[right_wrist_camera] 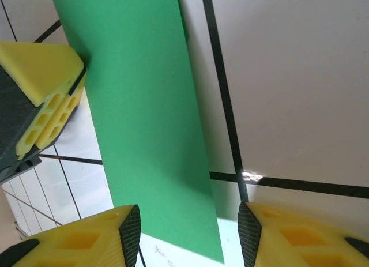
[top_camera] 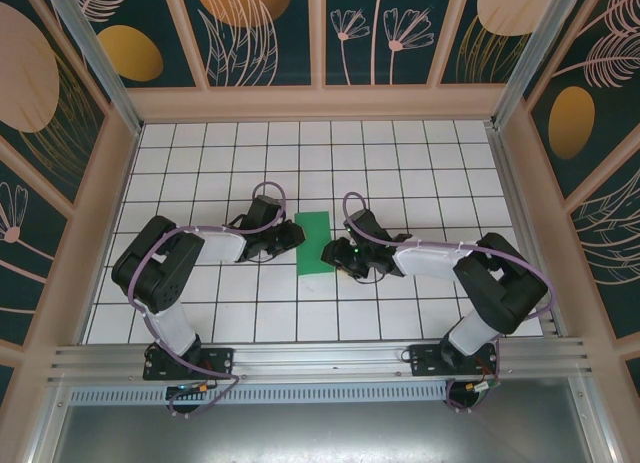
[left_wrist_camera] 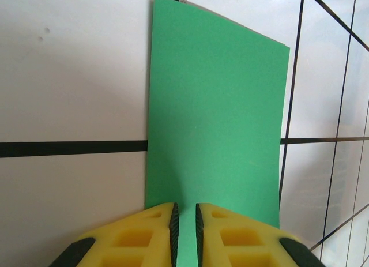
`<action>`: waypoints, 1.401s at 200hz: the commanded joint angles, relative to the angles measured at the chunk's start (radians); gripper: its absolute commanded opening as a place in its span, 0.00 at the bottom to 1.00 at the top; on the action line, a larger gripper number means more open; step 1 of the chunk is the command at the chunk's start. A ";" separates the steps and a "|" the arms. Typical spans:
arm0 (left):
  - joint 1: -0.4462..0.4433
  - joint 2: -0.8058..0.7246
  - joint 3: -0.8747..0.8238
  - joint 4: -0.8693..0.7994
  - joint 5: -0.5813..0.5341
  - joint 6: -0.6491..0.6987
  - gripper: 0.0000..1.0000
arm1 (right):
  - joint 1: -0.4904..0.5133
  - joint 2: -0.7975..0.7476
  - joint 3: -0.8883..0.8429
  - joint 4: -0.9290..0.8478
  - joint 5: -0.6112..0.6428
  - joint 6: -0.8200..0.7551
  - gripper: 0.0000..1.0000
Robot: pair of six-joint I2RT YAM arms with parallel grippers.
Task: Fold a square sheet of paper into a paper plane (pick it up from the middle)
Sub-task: Third fold the triangle at the center of the table.
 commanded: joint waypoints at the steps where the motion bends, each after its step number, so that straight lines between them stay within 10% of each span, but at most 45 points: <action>1: -0.002 0.038 -0.035 -0.074 -0.045 -0.007 0.20 | 0.005 0.009 0.004 -0.012 -0.002 -0.009 0.50; 139: -0.002 0.034 -0.037 -0.078 -0.043 -0.008 0.20 | -0.001 0.010 -0.049 0.133 -0.111 0.018 0.38; 280: -0.002 0.028 -0.039 -0.054 -0.003 0.001 0.17 | -0.012 -0.001 0.012 0.139 -0.107 0.049 0.02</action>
